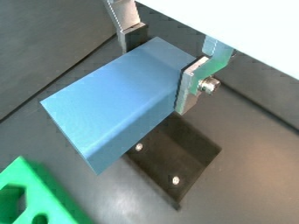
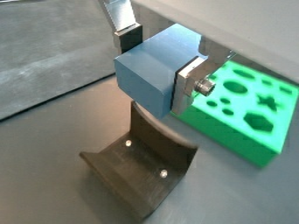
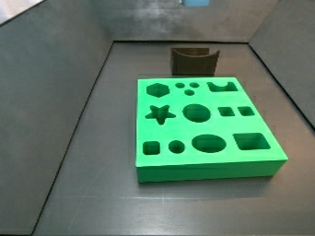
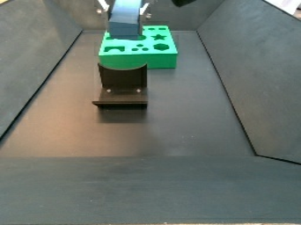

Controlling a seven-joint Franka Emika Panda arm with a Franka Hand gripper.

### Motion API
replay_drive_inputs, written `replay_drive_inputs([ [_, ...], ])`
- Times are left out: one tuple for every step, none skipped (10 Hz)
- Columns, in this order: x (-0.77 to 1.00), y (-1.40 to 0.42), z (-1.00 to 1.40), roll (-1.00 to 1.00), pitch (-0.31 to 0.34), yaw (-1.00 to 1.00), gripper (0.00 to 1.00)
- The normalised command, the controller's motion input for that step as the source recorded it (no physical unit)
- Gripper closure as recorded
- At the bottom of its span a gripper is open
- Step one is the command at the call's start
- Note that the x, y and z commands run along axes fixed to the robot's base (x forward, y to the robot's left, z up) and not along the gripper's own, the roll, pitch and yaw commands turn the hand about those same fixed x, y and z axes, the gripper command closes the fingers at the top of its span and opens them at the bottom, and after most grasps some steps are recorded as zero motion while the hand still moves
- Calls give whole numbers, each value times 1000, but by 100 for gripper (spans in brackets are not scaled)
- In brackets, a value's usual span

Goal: Pick up the rectangle object. Move up. Place the rectangle object on the fixture. Regrasp the rectangle object. Move to above the board. Insert the rectangle object.
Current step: Place the rectangle object on the fixture.

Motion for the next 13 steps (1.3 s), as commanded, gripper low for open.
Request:
replay_drive_inputs([
  [257, 61, -7, -1000, 358, 284, 100],
  [163, 58, -7, -904, 377, 127, 100],
  [111, 57, -12, -753, 346, 31, 100],
  [83, 59, -10, -599, 293, -47, 100],
  [80, 57, -10, -492, 254, -86, 100],
  [86, 40, -10, -251, 186, -131, 100],
  [107, 63, -1000, -1000, 71, -214, 100],
  [109, 69, -1000, -1000, 41, -223, 100],
  [120, 76, -1000, -1000, 51, -220, 100],
  [131, 79, -1000, -1000, 56, -218, 100],
  [140, 85, -1000, -1000, 51, -222, 100],
  [146, 90, -1000, -988, 37, -230, 100],
  [157, 99, -1000, -766, 14, -193, 100],
])
